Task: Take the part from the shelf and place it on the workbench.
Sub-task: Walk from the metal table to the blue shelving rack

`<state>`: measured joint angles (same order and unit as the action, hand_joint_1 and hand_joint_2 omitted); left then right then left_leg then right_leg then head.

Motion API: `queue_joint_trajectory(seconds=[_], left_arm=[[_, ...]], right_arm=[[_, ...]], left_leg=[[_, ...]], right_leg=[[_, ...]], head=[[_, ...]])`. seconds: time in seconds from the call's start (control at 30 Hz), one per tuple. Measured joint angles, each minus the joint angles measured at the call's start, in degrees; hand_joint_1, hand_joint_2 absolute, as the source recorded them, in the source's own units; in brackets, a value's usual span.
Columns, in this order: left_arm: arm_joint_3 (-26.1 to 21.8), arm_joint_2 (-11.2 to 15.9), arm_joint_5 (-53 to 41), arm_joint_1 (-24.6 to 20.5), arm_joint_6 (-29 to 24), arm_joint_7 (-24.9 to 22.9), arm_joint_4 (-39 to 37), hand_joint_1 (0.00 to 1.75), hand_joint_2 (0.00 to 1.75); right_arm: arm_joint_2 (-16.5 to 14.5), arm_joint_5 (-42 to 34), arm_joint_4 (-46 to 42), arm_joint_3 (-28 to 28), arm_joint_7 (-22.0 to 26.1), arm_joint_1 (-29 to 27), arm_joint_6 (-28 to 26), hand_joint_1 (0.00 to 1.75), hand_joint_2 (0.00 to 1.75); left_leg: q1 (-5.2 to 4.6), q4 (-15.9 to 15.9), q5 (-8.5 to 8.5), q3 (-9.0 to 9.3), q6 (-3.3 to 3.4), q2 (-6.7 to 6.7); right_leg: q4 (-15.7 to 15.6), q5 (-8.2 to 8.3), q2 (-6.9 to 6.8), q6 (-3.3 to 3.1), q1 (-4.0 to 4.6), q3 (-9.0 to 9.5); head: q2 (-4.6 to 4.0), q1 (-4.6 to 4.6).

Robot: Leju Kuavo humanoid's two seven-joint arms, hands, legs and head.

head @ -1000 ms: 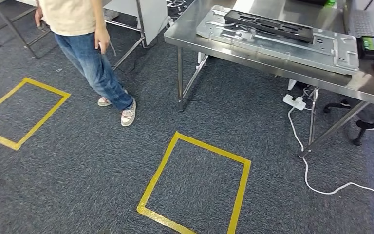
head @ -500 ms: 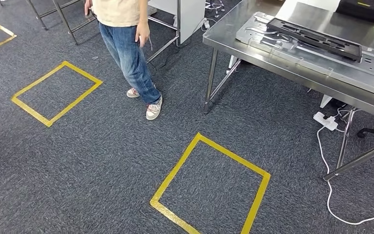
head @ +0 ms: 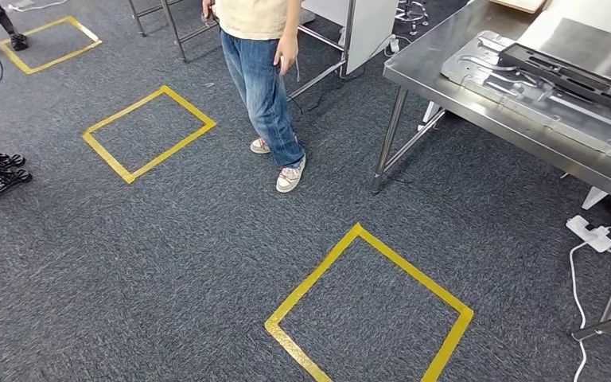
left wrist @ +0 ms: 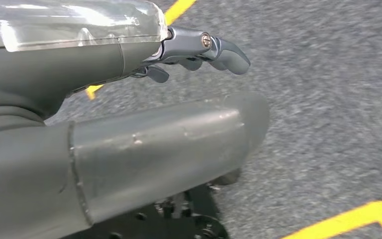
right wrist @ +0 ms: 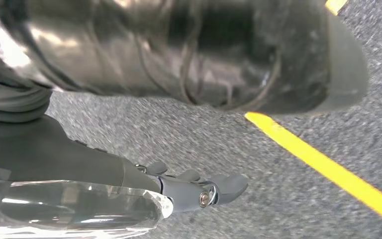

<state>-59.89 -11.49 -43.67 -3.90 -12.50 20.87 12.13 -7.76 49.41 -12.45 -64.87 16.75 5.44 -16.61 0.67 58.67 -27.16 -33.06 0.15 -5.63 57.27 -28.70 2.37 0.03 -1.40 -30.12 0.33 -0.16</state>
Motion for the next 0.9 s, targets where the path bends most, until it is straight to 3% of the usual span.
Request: queue_joint_trajectory(seconds=[0.07, 0.1, 0.17, 0.2, 0.27, 0.33, 0.4, 0.47, 0.53, 0.6, 0.67, 0.7, 0.77, 0.83, 0.9], left_arm=[[-0.1, 0.2, -0.1, -0.2, 0.6, -0.3, 0.0, 0.00, 0.00], [-0.2, 0.3, -0.3, -0.4, 1.2, -0.2, 0.0, 0.00, 0.00], [-0.2, 0.4, -0.6, -0.6, 2.9, 0.2, 0.0, 0.00, 0.00], [-0.2, 0.5, -0.8, -0.6, 3.7, 0.5, 0.0, 0.00, 0.00], [-0.1, 0.7, -1.1, -0.6, 4.9, 0.9, 0.0, 0.00, 0.00], [-0.1, 1.0, -1.3, -0.9, 5.7, 1.2, 0.0, 0.00, 0.00], [-0.1, 1.1, -1.4, -1.2, 6.1, 1.3, 0.0, 0.00, 0.00], [-0.1, 1.2, -1.5, -1.0, 6.4, 1.3, 0.0, 0.00, 0.00], [-0.1, 1.4, -1.2, -0.9, 7.0, 1.3, 0.0, 0.00, 0.00], [-0.1, 1.5, -0.7, -1.1, 8.2, 1.0, 0.0, 0.00, 0.00], [-0.1, 1.7, -0.3, -1.2, 9.5, 0.2, 0.0, 0.00, 0.00], [-0.2, 1.8, -0.2, -1.2, 10.0, -0.2, 0.0, 0.00, 0.00], [-0.2, 1.8, -0.5, -1.1, 10.0, -0.8, 0.0, 0.00, 0.00], [-0.2, 1.9, -1.3, -1.1, 9.0, -0.7, 0.0, 0.00, 0.00], [-0.1, 1.9, -1.9, -1.1, 7.5, -0.3, 0.0, 0.00, 0.00]], right_arm=[[-0.2, 0.2, 0.0, 0.0, 0.0, 0.0, -0.2, 0.00, 0.00], [-0.3, 0.4, 0.0, 0.1, -0.2, 0.0, -0.4, 0.00, 0.00], [-0.3, 0.7, 0.0, 0.3, -0.6, -0.1, -0.7, 0.00, 0.00], [-0.3, 0.9, 0.1, 0.5, -0.8, 0.0, -0.7, 0.00, 0.00], [-0.4, 1.0, 0.1, 0.7, -1.0, 0.1, -0.8, 0.00, 0.00], [-0.5, 1.0, 0.1, 0.9, -1.1, 0.2, -0.7, 0.00, 0.00], [-0.5, 1.0, 0.1, 1.0, -1.1, 0.4, -0.7, 0.00, 0.00], [-0.6, 1.1, 0.1, 1.1, -1.1, 0.7, -0.6, 0.00, 0.00], [-0.7, 1.3, 0.1, 1.3, -0.8, 0.8, -0.6, 0.00, 0.00], [-0.7, 1.9, 0.1, 1.6, -0.5, 0.6, -0.4, 0.00, 0.00], [-0.9, 2.5, 0.2, 2.0, -0.3, 0.5, -0.4, 0.00, 0.00], [-1.0, 2.7, 0.2, 2.2, -0.3, 0.5, -0.6, 0.00, 0.00], [-1.0, 3.1, 0.3, 2.5, -0.8, 0.5, -0.9, 0.00, 0.00], [-1.0, 3.3, 0.3, 2.7, -1.5, 0.3, -1.3, 0.00, 0.00], [-1.0, 3.6, 0.3, 2.9, -2.2, 0.2, -1.8, 0.00, 0.00]], left_leg=[[-0.07, 5.2, -3.17, -2.49, -0.39, 3.40], [-0.02, 9.0, -5.23, -4.33, -0.57, 4.43], [0.12, 15.0, -7.53, -7.02, -0.88, 5.08], [0.17, 15.2, -7.07, -6.92, -0.98, 5.24], [0.24, 9.3, -3.67, -3.36, -0.92, 6.44], [-0.06, 1.7, -1.15, 0.72, -0.50, 8.89], [-0.45, -0.8, -0.84, 1.72, 0.10, 9.68], [-0.37, -1.0, -0.54, 1.56, 0.81, 8.46], [-0.12, -1.5, -0.08, 1.73, 1.53, 7.39], [-0.08, -1.7, 0.24, 1.67, 2.04, 6.20], [-0.18, -1.6, 0.35, 1.53, 2.23, 4.67], [-0.21, -1.6, 0.35, 1.54, 2.24, 3.85], [-0.19, -1.4, 0.28, 1.68, 2.14, 2.18], [-0.19, -1.0, 0.13, 1.42, 1.77, 0.69], [-0.09, -0.7, 0.14, 0.83, 1.04, -0.51]], right_leg=[[-0.4, 0.16, -1.72, -0.69, 0.03, 0.17], [-0.4, 0.13, -2.62, -0.89, 0.15, 0.14], [-0.3, 0.02, -4.49, -0.99, 0.31, 0.04], [-0.3, -0.04, -5.29, -0.97, 0.32, 0.02], [-0.1, -0.24, -6.62, -0.76, 0.33, 0.11], [0.3, -0.62, -7.71, -0.20, 0.62, 0.19], [0.6, -0.88, -8.76, 0.40, 0.93, 0.25], [0.7, -1.11, -9.39, 0.92, 0.85, 0.47], [2.5, -2.76, -7.30, 1.40, 0.60, -0.07], [8.6, -6.37, -4.11, 1.62, 0.45, -2.85], [15.0, -8.69, -2.89, 1.65, 0.44, -6.11], [15.8, -8.19, -2.72, 1.64, 0.43, -6.70], [11.1, -4.18, -2.03, 1.50, 0.26, -4.92], [4.3, -0.99, 0.94, 1.27, -0.07, -2.18], [1.9, -0.58, 2.94, 1.03, -0.05, -1.36]], head=[[0.00, -0.08], [0.00, -0.13], [0.00, -0.13], [0.00, -0.13], [0.00, -0.13], [0.00, -0.10], [0.00, -0.05], [0.00, -0.06], [0.00, -0.06], [0.00, -0.03], [0.00, -0.03], [0.00, -0.04], [0.00, -0.04], [0.00, -0.05], [0.00, -0.05]])
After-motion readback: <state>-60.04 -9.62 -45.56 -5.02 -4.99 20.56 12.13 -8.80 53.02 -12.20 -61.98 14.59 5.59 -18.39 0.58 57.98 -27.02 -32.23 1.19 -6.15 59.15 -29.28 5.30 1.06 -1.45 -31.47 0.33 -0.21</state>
